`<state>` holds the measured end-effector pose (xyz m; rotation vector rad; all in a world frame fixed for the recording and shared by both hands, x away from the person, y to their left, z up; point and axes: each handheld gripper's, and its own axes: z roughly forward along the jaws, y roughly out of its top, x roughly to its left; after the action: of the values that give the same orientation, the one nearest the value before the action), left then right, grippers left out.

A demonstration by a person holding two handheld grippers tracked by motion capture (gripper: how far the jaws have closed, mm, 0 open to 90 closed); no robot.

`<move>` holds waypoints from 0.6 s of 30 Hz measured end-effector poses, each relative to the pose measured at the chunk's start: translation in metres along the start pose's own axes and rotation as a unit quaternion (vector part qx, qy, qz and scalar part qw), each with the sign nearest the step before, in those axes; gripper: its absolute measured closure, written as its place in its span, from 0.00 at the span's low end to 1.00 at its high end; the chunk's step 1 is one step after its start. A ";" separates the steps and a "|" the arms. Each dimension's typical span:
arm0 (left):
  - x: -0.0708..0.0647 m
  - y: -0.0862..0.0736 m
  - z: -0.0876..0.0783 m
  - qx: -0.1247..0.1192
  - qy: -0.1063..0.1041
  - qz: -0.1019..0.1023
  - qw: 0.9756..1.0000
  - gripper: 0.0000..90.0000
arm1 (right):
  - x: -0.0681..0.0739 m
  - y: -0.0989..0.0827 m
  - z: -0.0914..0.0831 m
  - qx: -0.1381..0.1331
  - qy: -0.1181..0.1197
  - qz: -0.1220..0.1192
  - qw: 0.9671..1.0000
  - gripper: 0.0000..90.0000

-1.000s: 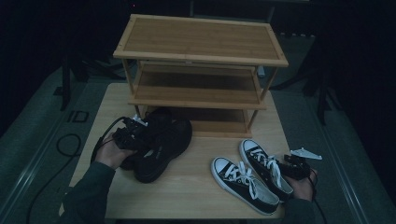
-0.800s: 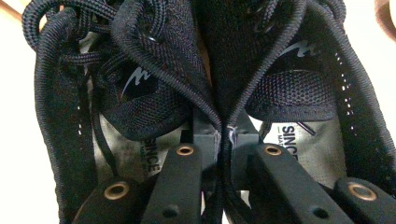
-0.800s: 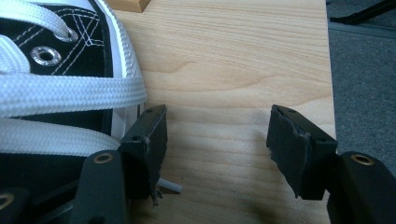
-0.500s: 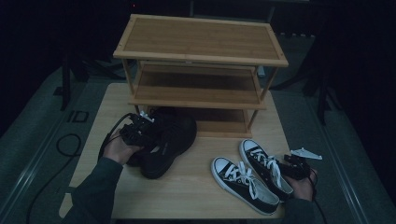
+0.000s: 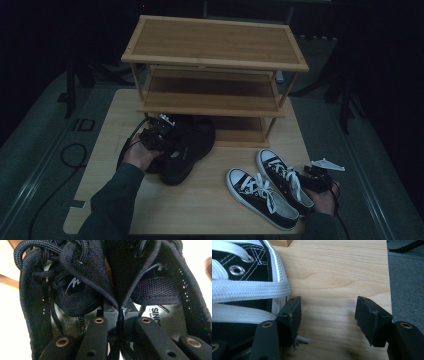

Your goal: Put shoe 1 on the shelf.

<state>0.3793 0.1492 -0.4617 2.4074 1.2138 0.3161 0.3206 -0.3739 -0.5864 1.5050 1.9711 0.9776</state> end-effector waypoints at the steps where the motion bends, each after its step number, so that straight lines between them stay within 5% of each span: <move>1: -0.001 0.002 0.002 0.001 0.001 0.001 1.000 0.95 | 0.000 0.000 0.000 0.000 0.000 0.000 1.000 0.42; 18: -0.019 0.034 0.033 0.007 0.041 -0.033 0.999 0.95 | 0.000 0.000 0.000 0.000 0.002 0.001 1.000 0.42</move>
<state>0.4053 0.1072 -0.4750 2.3806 1.3328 0.3900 0.3207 -0.3743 -0.5864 1.5054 1.9717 0.9819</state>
